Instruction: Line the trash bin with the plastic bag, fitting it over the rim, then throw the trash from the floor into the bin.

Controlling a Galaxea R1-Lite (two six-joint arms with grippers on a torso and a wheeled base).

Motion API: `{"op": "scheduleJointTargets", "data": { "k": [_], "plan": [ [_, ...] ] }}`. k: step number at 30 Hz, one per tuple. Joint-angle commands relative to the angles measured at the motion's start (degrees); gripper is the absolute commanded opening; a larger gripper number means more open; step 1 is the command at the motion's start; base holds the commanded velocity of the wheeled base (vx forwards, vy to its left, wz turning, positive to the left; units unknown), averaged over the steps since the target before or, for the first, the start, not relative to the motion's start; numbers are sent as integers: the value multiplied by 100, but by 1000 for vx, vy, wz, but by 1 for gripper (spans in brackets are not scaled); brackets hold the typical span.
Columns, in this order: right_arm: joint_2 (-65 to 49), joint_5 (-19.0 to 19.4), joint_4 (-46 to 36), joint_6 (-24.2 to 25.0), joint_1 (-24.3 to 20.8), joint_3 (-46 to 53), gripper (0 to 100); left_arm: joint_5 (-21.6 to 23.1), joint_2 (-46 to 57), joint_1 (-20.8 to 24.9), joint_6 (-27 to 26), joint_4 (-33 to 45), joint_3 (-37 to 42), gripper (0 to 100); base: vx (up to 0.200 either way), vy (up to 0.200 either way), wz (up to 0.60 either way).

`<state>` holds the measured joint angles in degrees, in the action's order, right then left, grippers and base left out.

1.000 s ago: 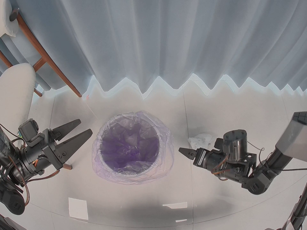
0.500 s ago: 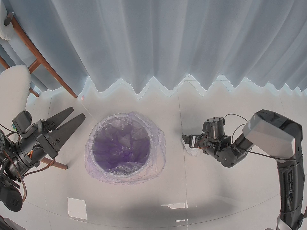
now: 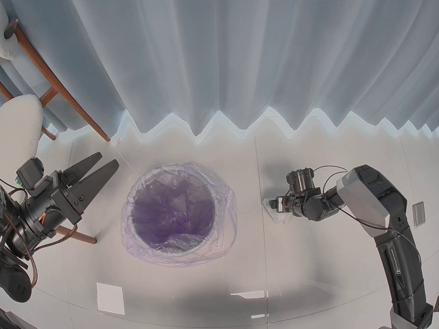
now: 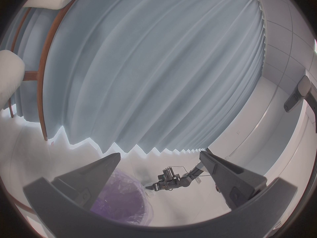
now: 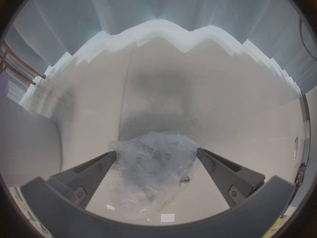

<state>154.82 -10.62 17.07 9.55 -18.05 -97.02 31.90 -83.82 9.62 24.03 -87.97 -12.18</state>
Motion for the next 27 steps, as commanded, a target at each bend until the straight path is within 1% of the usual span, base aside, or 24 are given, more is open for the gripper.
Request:
{"op": "scheduleJointTargets", "data": {
  "k": [1, 7, 12, 13, 14, 15, 18, 21, 22, 23, 26, 27],
  "plan": [
    [470, -28, -81, -23, 171, -273, 0, 9, -11, 31, -3, -1, 93, 100, 0, 0, 0],
    [171, -28, -107, 91, 144, -80, 0, 9, -20, 23, -3, -1, 93, 100, 0, 0, 0],
    [-1340, 25, -98, 733, -102, 1230, 0, 0, -20, -13, -3, -1, 84, 100, 0, 0, 0],
    [-1762, 95, -54, 900, -181, 1660, 0, 0, -20, -13, -3, -10, 75, 100, 0, 0, 0],
    [-1991, 165, -28, 970, -225, 1889, 0, -9, -20, -13, -3, -10, 66, 100, 0, 0, 0],
    [-2536, 341, 7, 1128, -339, 2425, 0, -9, -11, -13, -3, -10, 66, 100, 0, 0, 0],
    [-3775, 701, 165, 1401, -656, 3541, 0, -9, -11, -13, -3, -36, 66, 100, 0, 0, 0],
    [-4715, 772, 306, 1550, -1042, 4350, 0, -9, -3, -13, -30, -36, 84, 100, 0, 0, 0],
    [-4786, 772, 306, 1550, -1077, 4429, 0, -9, -3, -13, -30, -36, 84, 100, 0, 0, 0],
    [-4988, 763, 306, 1498, -1174, 4833, 0, -9, -3, -13, -30, -36, 84, 100, 0, 0, 0],
    [-4548, 666, 473, 1506, -1069, 5000, 0, -17, -3, -13, -30, -36, 93, 100, 0, 0, 0],
    [-4302, 587, 622, 1498, -928, 4983, 100, -17, -3, -13, -30, -45, 93, 100, 0, 0, 0]
  ]
}}
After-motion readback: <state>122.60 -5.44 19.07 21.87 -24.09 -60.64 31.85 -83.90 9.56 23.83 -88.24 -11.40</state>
